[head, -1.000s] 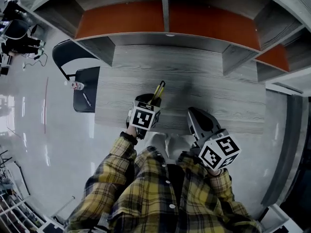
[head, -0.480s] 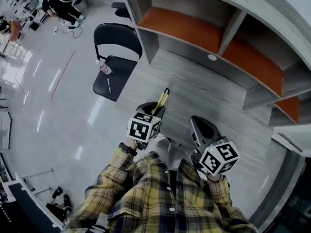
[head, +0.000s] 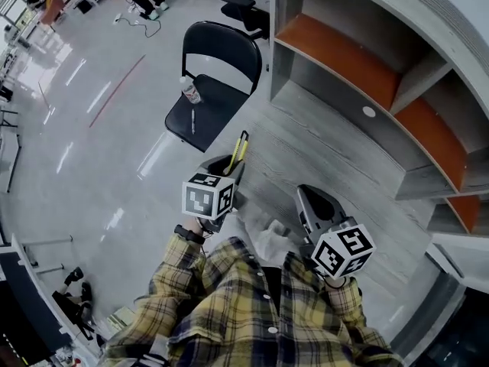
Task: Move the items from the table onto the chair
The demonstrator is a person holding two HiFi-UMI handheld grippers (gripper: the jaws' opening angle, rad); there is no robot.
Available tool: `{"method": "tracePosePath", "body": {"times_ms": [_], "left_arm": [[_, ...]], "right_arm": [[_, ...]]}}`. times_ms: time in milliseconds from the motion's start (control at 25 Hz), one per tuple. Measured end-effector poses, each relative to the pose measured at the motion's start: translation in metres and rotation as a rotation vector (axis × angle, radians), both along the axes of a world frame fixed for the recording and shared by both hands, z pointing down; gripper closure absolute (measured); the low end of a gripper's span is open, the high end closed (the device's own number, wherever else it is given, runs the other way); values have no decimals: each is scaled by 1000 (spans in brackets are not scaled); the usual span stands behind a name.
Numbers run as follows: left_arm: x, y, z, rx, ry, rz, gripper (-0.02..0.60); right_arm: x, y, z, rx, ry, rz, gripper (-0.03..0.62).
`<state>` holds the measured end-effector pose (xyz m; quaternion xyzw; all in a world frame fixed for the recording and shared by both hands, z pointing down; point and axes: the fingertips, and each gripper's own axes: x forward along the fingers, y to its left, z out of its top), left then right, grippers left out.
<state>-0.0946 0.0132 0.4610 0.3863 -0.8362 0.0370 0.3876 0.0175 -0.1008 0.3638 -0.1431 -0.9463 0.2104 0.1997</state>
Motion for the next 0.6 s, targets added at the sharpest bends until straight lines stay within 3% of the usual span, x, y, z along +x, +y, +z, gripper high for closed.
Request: {"method": "tracePosePath", "body": {"times_ms": [280,600], "left_arm": [[-64,68,16,-2,30,-63,465],[-172,133,72,-83,105,-24,463]], "right_arm": [[-57,53,12,15,37,-30,577],[-155,123,44,-19,108,23,577]]}}
